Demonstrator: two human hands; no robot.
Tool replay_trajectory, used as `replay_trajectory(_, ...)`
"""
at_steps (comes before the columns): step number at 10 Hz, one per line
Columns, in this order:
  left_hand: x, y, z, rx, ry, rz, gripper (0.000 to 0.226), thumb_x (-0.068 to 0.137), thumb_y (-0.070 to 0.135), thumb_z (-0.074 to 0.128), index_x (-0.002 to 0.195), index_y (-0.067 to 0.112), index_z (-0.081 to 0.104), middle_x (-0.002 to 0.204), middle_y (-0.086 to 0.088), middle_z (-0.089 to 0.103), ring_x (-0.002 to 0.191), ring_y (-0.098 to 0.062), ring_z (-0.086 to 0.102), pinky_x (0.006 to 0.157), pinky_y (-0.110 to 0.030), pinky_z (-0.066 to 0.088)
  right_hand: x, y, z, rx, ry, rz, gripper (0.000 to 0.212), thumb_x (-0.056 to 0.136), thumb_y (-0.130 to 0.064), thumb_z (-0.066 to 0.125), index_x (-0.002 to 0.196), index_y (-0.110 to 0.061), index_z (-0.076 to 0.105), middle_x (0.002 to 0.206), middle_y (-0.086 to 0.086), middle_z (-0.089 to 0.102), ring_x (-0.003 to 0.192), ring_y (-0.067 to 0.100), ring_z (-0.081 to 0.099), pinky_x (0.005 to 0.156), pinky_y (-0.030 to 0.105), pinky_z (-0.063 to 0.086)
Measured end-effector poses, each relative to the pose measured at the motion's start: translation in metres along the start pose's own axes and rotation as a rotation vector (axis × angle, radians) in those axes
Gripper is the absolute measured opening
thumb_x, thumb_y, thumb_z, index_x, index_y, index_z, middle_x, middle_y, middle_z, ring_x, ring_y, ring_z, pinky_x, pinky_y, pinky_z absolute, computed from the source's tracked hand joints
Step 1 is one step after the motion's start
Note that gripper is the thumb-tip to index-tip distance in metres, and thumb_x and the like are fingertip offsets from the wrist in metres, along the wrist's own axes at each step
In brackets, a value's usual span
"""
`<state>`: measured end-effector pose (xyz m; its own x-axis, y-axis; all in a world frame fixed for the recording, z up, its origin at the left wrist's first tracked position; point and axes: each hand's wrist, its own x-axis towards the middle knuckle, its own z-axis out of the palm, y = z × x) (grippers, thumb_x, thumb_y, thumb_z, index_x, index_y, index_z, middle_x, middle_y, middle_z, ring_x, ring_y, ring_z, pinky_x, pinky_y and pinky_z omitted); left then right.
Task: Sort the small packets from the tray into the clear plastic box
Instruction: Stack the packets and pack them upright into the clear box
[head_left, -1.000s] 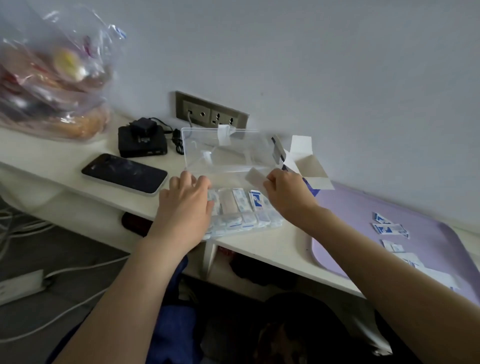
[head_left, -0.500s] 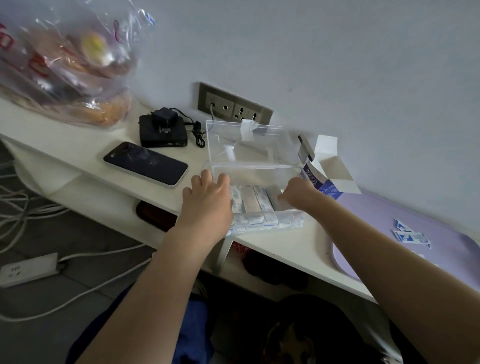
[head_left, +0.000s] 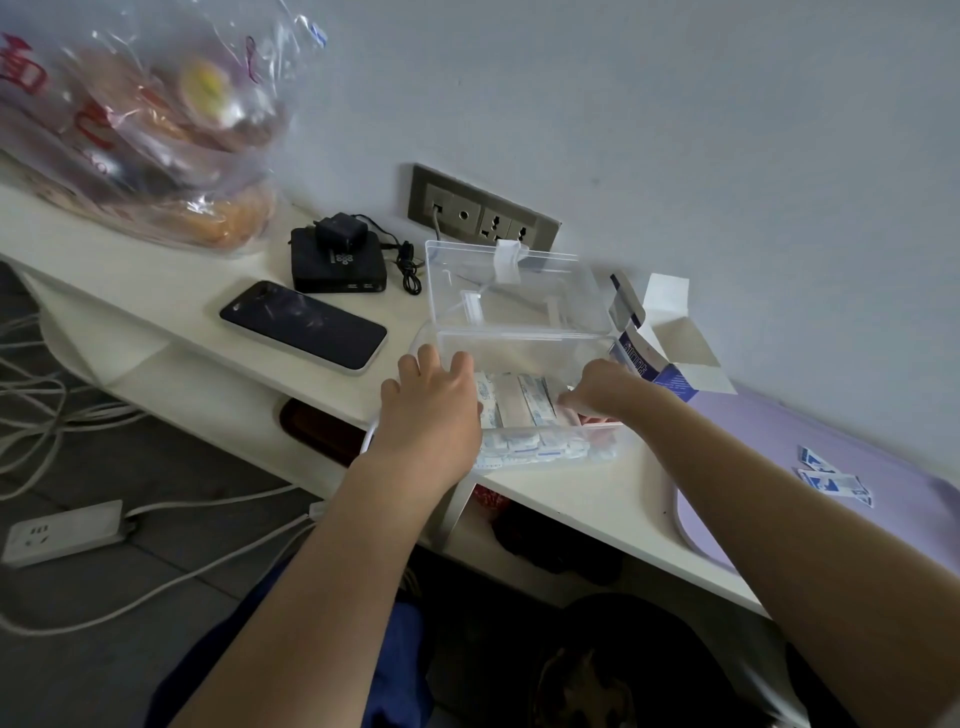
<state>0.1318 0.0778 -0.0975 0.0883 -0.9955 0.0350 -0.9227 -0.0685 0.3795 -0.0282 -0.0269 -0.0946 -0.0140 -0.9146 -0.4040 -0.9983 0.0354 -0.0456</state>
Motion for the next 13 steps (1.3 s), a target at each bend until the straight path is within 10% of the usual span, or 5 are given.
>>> replay_trajectory(2,0.001,0.001,0.000,0.010,-0.014,-0.006,0.034,0.097,0.018,0.045,0.130,0.015,0.036,0.129,-0.010,0.034,0.119,-0.026,0.034,0.094,-0.033,0.031,-0.003,-0.003,0.001,0.009,-0.025,-0.026,0.051,0.087,-0.053,0.053,0.069,-0.006,0.040,0.068,0.004,0.045,0.076,0.021,0.049,0.069,0.026,0.037)
replay_trajectory(6,0.002,0.002,0.002,0.013,-0.026,-0.007,0.037,0.097,0.017,0.046,0.131,0.014,0.034,0.129,-0.010,0.035,0.118,-0.026,0.036,0.094,-0.034,0.032,0.002,-0.007,0.002,0.058,0.047,-0.018,0.034,0.091,-0.017,0.046,0.059,-0.007,0.045,0.044,0.002,0.049,0.049,0.014,0.047,0.052,0.019,0.040)
replay_trajectory(10,0.001,0.003,0.003,0.053,-0.027,-0.007,0.033,0.099,0.022,0.041,0.131,0.014,0.036,0.129,-0.011,0.035,0.118,-0.027,0.035,0.094,-0.034,0.032,-0.015,-0.003,-0.006,-0.038,-0.024,-0.111,0.026,0.096,-0.027,0.045,0.102,-0.002,0.052,0.088,0.008,0.048,0.084,0.021,0.047,0.060,0.022,0.036)
replay_trajectory(13,-0.012,0.028,0.001,0.215,0.157,0.102,0.031,0.096,0.020,0.044,0.126,0.017,0.040,0.125,-0.008,0.039,0.115,-0.026,0.037,0.092,-0.035,0.032,-0.055,0.024,0.003,-0.186,0.400,-0.265,0.032,0.100,-0.034,0.032,0.102,-0.012,0.056,0.102,0.006,0.061,0.095,0.029,0.059,0.071,0.033,0.042)
